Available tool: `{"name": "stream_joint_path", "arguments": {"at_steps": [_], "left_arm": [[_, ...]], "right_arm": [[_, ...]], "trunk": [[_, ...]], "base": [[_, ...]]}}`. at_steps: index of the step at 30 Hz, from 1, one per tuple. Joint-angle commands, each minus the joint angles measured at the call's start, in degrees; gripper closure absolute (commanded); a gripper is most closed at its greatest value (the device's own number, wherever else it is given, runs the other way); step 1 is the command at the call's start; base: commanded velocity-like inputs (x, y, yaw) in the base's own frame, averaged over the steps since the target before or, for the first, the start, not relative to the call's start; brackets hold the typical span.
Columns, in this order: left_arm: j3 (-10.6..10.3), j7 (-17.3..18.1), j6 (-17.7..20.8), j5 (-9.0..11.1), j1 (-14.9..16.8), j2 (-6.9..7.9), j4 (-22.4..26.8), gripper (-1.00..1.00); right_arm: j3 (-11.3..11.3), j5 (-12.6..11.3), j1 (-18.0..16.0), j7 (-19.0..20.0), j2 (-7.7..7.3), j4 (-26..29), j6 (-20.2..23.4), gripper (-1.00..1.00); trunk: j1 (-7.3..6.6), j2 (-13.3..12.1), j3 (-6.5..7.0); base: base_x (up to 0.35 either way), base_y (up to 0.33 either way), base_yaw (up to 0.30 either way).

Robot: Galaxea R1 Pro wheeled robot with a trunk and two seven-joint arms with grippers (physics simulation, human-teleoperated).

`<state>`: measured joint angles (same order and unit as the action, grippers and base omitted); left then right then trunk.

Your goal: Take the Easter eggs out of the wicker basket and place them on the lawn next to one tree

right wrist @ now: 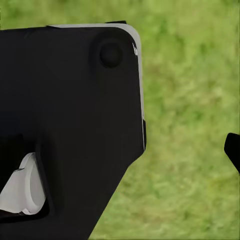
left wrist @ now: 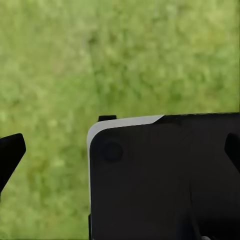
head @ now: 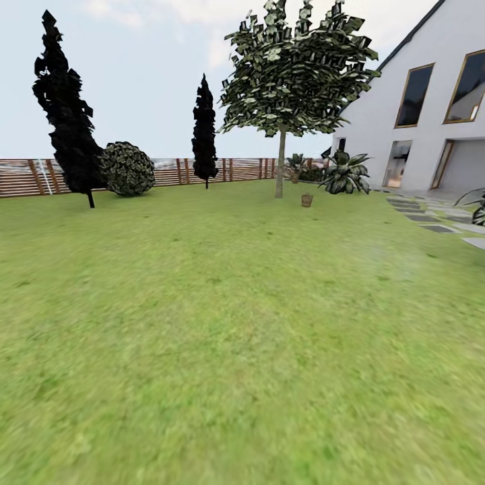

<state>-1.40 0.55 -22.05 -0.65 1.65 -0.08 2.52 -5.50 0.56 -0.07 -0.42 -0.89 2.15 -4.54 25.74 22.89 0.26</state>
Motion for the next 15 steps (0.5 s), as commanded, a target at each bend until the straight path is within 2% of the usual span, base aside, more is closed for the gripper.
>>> {"name": "stream_joint_path", "arguments": {"at_steps": [1,15], "left_arm": [[-0.1,0.0,-0.2,-0.1,0.0,0.00,-0.1,-1.00],[-0.1,0.0,-0.2,-0.1,0.0,-0.01,-0.1,-1.00]], "right_arm": [[-0.4,0.1,0.0,0.0,0.01,0.0,-0.2,-1.00],[-0.4,0.1,0.0,0.0,0.01,0.0,-0.2,-1.00]], "trunk": [[0.04,0.0,-0.01],[0.04,0.0,-0.01]], "base": [[0.253,0.000,0.000],[0.253,0.000,0.000]]}}
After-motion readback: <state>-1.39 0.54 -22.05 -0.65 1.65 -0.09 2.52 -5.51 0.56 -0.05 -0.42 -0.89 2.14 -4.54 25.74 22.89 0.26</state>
